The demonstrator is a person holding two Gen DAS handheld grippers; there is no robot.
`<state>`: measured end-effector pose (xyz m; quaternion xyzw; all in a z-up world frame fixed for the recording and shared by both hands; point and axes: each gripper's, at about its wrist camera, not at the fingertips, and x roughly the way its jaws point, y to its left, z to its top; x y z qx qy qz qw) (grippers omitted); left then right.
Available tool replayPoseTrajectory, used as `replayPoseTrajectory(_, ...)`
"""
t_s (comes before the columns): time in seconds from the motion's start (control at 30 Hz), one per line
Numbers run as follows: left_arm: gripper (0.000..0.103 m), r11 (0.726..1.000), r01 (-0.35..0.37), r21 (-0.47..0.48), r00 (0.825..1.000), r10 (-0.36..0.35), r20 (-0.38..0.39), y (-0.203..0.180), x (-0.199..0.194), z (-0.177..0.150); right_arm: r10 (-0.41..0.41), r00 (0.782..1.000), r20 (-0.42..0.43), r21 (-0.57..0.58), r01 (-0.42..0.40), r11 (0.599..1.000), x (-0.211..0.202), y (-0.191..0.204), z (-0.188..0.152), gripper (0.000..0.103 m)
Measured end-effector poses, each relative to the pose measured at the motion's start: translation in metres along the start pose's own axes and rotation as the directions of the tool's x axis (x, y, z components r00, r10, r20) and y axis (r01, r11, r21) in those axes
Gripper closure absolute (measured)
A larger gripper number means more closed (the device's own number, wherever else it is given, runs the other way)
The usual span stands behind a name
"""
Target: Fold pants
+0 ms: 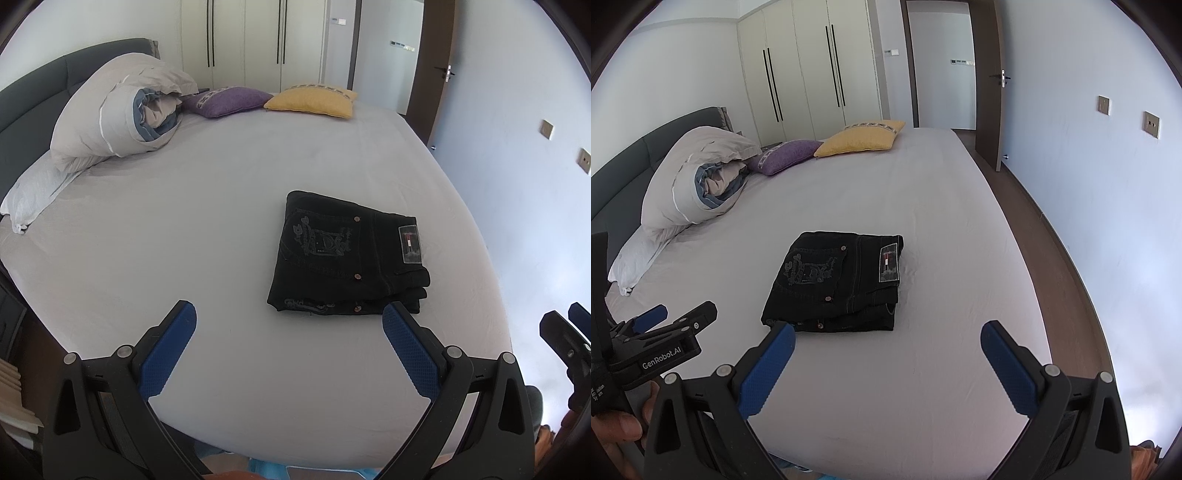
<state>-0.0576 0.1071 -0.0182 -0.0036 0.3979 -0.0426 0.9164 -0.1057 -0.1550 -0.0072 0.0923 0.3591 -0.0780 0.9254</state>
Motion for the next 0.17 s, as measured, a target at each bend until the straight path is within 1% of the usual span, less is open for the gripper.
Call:
replayPoseTrajectory(0.07, 0.000, 1.000, -0.014, 0.005, 1.000, 0.014, 0.001, 0.0006, 0.0008, -0.0005, 0.001, 1.000, -0.005, 0.003, -0.001, 1.000, 0.0005, -0.0017, -0.0008, 0.000)
replayPoseTrajectory(0.17, 0.000, 1.000, -0.014, 0.003, 1.000, 0.014, 0.000, 0.0024, 0.0022, -0.0009, 0.001, 1.000, -0.010, 0.012, -0.001, 1.000, -0.0008, -0.0047, -0.0047, 0.000)
